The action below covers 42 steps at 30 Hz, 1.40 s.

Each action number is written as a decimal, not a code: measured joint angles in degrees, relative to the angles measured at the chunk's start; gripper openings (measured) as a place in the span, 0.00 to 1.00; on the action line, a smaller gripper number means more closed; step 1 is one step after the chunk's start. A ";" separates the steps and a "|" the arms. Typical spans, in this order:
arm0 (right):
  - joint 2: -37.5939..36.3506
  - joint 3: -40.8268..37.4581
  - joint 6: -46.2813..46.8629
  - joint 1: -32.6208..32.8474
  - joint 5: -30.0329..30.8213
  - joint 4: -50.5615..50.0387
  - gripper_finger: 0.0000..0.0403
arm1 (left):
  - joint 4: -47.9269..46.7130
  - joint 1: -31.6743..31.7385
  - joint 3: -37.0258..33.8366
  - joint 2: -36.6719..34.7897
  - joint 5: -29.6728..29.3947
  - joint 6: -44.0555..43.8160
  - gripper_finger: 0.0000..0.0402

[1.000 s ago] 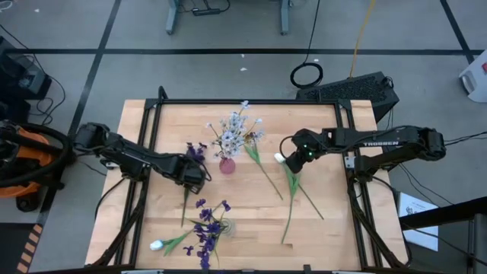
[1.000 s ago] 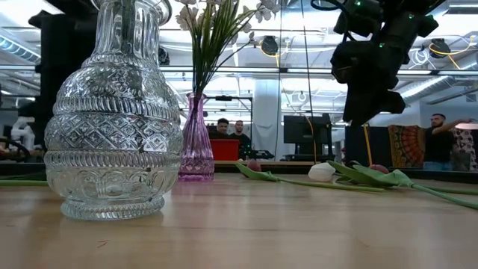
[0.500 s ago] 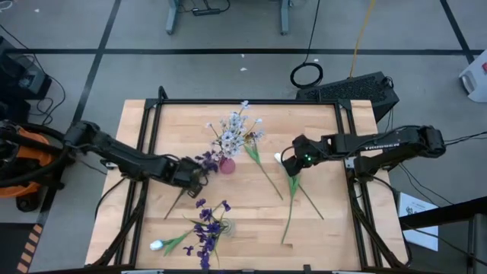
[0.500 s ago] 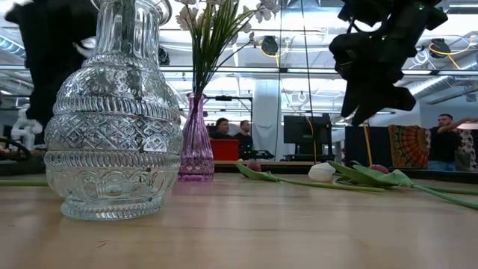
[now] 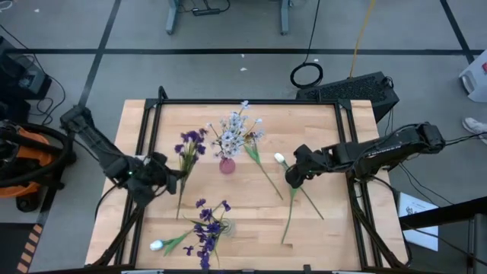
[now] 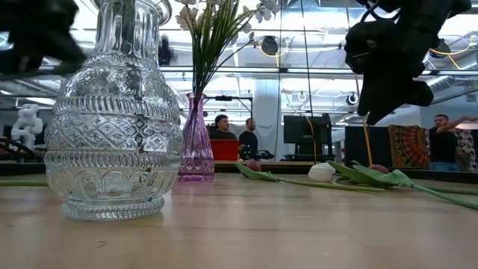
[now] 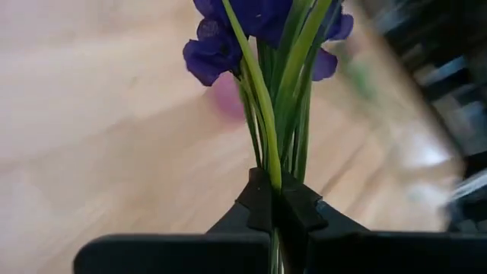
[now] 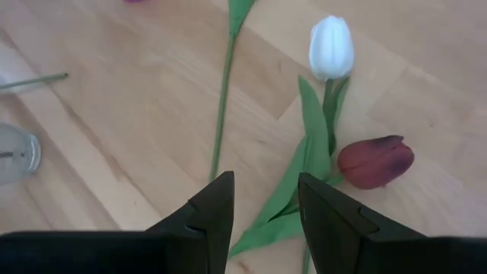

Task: Sort flowers into vase by color
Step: Put the purple flowers into the transparent vase

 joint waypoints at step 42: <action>0.00 -0.06 -10.49 4.72 -0.11 5.53 0.34 | 92.39 10.09 0.11 21.63 13.06 81.19 0.00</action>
